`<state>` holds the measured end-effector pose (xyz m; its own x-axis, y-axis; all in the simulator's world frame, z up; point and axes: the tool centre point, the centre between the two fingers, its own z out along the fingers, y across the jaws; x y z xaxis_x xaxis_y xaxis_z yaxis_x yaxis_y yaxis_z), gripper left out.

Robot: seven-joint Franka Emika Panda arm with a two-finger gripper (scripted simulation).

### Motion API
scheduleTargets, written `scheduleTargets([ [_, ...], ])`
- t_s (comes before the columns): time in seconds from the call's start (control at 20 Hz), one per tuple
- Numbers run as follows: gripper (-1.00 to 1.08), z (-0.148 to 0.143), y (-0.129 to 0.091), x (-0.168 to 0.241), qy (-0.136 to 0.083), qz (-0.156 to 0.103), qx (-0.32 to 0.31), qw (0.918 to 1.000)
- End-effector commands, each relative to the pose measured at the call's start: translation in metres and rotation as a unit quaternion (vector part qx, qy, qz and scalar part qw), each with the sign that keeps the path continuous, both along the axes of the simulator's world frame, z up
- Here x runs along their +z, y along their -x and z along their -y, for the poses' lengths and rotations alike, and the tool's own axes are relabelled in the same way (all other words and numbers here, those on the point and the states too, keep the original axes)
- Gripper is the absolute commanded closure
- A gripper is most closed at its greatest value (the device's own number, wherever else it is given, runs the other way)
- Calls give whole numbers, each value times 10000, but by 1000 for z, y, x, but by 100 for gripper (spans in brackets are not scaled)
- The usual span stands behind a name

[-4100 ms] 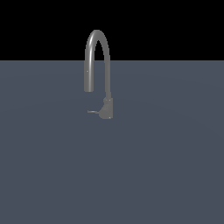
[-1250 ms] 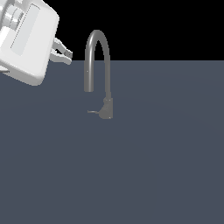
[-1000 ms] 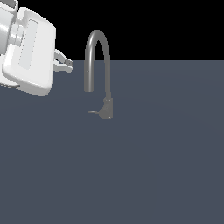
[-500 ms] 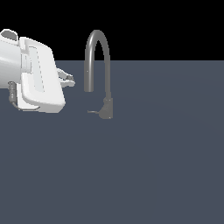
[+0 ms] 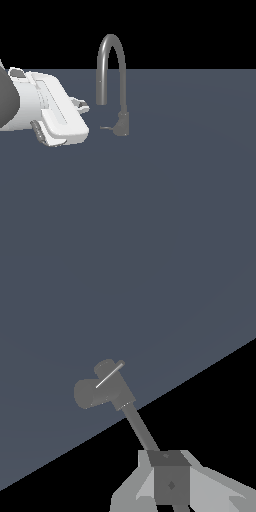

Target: Turn on the faucet by rotating a designated handle.

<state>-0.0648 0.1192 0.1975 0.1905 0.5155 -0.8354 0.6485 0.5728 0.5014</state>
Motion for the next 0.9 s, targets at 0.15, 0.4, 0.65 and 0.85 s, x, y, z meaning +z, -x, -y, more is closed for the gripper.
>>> scheduleTargets([
  [0.15, 108, 2, -6, -22, 456, -28, 456, 9979],
  [0.4, 108, 6, -11, -42, 870, -56, 857, 9925],
  [0.65, 108, 12, -16, -61, 1280, -85, 1247, 9839],
  [0.85, 108, 17, -21, -76, 1604, -109, 1550, 9747],
])
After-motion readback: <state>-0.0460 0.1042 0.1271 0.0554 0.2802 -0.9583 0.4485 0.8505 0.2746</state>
